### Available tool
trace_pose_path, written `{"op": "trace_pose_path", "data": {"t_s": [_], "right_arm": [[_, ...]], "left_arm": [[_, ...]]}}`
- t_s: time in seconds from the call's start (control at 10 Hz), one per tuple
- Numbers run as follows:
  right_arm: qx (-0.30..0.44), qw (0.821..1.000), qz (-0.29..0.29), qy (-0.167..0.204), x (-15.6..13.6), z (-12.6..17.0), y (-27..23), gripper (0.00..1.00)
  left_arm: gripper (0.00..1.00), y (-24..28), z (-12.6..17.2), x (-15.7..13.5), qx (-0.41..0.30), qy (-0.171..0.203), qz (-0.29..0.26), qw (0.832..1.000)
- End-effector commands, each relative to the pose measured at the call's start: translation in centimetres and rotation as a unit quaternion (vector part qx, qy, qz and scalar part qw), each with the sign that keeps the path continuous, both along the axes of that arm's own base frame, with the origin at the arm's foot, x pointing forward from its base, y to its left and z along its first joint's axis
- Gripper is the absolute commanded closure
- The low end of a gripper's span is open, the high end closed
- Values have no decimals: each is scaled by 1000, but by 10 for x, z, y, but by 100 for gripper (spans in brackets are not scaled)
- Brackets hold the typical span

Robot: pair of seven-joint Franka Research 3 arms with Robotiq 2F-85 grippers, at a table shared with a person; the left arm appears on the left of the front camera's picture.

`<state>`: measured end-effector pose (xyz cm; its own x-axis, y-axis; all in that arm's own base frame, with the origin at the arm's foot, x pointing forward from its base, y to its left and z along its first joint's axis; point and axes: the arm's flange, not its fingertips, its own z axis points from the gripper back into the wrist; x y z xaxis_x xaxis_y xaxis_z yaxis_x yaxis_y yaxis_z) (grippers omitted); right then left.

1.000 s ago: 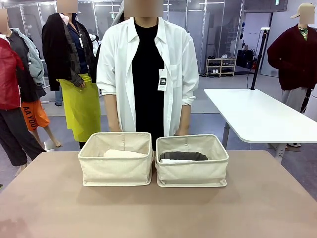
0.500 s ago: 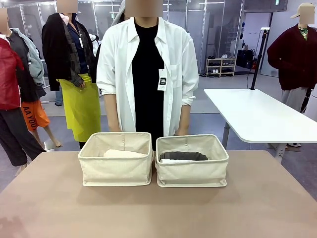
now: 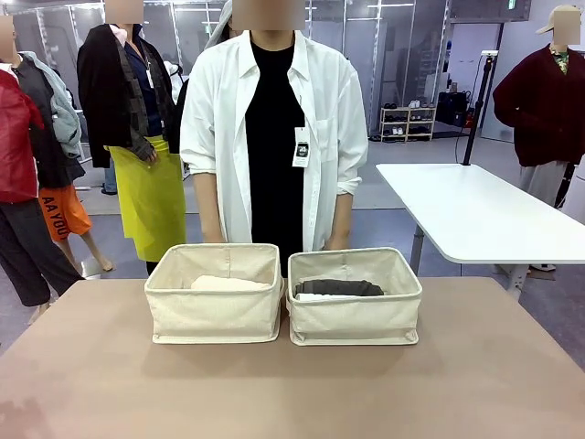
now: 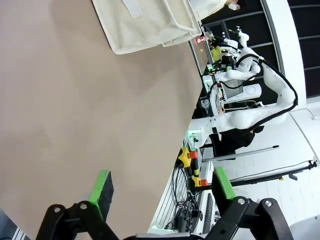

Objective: Divide the towels into two baskets.
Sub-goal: Pick up one hotel-folded towel from the bottom of the table and place it in the Fabric basket indicated by the person.

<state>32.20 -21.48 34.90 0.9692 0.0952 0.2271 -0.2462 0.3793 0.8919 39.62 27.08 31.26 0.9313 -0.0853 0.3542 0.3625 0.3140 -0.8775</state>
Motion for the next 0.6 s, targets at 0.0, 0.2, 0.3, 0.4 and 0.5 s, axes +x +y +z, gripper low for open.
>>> {"op": "trace_pose_path", "data": {"t_s": [0.0, 0.2, 0.3, 0.4, 0.5], "right_arm": [[-2, 1000, 4, -1, -4, 2, 0, 0], [-2, 1000, 4, -1, -4, 2, 0, 0], [-2, 1000, 4, -1, -4, 2, 0, 0], [-2, 1000, 4, -1, -4, 2, 0, 0], [-2, 1000, 4, -1, -4, 2, 0, 0]], "left_arm": [[0, -1, 0, -3, -2, -2, 2, 1000], [0, -1, 0, -3, -2, -2, 2, 1000], [0, -1, 0, -3, -2, -2, 2, 1000], [0, -1, 0, -3, -2, -2, 2, 1000], [0, -1, 0, -3, -2, -2, 2, 1000]]}}
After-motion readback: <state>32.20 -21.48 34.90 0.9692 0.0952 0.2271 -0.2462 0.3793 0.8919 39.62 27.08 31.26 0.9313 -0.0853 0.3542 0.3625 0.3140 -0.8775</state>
